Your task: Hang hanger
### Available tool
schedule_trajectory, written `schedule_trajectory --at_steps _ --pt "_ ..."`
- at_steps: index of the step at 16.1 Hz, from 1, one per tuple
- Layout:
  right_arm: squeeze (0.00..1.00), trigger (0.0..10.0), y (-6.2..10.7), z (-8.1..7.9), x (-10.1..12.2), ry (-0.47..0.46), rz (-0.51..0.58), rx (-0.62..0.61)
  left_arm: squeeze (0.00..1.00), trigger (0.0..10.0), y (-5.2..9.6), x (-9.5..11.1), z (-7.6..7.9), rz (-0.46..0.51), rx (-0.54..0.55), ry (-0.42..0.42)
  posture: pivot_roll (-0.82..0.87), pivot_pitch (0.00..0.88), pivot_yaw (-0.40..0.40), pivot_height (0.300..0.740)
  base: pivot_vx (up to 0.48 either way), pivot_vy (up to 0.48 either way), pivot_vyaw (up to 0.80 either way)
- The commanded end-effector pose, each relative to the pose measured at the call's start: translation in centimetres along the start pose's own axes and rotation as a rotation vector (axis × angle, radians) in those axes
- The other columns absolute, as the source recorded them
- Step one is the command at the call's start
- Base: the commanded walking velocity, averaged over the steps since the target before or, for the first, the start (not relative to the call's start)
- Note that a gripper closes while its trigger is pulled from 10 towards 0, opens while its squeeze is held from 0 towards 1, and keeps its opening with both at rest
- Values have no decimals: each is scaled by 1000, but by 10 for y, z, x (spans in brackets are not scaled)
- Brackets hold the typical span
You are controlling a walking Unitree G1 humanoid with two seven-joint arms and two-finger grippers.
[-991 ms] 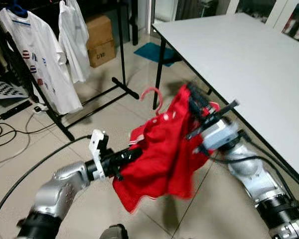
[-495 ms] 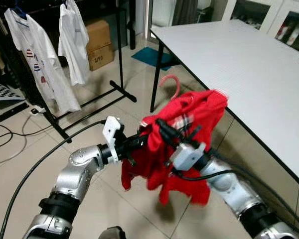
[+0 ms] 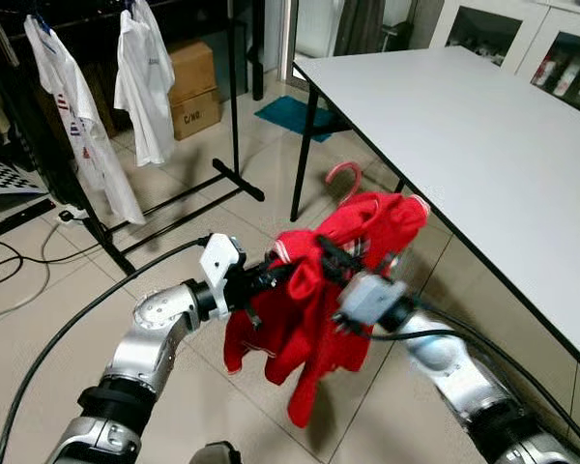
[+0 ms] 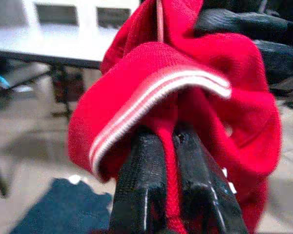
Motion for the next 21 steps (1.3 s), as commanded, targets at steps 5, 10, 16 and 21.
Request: schedule_trajectory --at_steps 5,10,16,21 --pt "1000 10000 26 32 -9 -73 -52 -82 0 10000 7 6 -15 49 117 -148 124 59 -46 740 0 0 0" --pt "0 10000 50 40 -6 -92 -51 135 0 10000 18 2 -21 8 121 -242 112 58 -53 740 0 0 0" --pt "0 10000 60 62 -40 205 -249 339 0 10000 35 0 -13 -61 -29 -404 110 65 -70 740 0 0 0" --pt "1000 10000 73 67 -59 215 -351 430 0 10000 40 13 -9 -84 -148 -505 122 69 -74 740 0 0 0"
Point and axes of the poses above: a point about 5 cm out from each wrist's last joint towards the gripper, its own y axis pointing back from the gripper into the wrist, its own x axis along the axis of the wrist's last joint, z = x × y, the point moved 2 cm from there along -y, pointing out of the wrist towards the gripper, and after that the axes turned 11 degrees about y, right-handed, at the moved point
